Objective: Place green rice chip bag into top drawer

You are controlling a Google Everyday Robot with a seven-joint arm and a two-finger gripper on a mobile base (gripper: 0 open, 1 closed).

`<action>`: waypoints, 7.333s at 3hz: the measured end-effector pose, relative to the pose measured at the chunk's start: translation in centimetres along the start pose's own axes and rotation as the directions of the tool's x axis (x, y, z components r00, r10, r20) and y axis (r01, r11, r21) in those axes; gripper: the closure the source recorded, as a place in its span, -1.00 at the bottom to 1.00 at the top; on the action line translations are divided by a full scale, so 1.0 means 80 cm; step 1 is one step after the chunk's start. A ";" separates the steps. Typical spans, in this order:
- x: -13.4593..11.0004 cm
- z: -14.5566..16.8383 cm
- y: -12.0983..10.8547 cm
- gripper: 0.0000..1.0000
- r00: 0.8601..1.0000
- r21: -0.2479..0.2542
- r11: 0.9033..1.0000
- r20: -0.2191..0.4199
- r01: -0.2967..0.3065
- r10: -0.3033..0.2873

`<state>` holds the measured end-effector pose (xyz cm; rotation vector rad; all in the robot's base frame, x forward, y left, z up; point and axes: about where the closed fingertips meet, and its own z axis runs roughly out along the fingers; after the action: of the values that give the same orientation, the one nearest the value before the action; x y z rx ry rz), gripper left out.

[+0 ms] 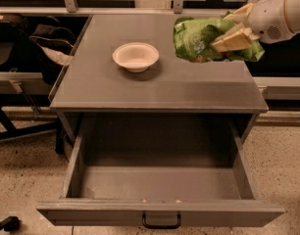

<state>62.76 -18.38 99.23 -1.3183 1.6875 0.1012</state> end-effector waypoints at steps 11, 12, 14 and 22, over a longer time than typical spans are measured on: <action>0.066 -0.037 0.234 1.00 0.976 -0.006 0.986 0.144 -0.164 0.164; 0.086 -0.027 0.249 1.00 0.979 0.012 0.982 0.086 -0.187 0.185; 0.133 -0.003 0.288 1.00 0.967 -0.026 0.966 0.007 -0.256 0.256; 0.223 0.086 0.334 -0.41 0.931 -0.066 0.929 -0.063 -0.363 0.359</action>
Offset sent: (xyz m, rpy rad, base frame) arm -0.0784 -0.0034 -0.0007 0.1119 -0.0512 -0.0215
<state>46.72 -15.98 70.65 -1.0562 1.9722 0.3542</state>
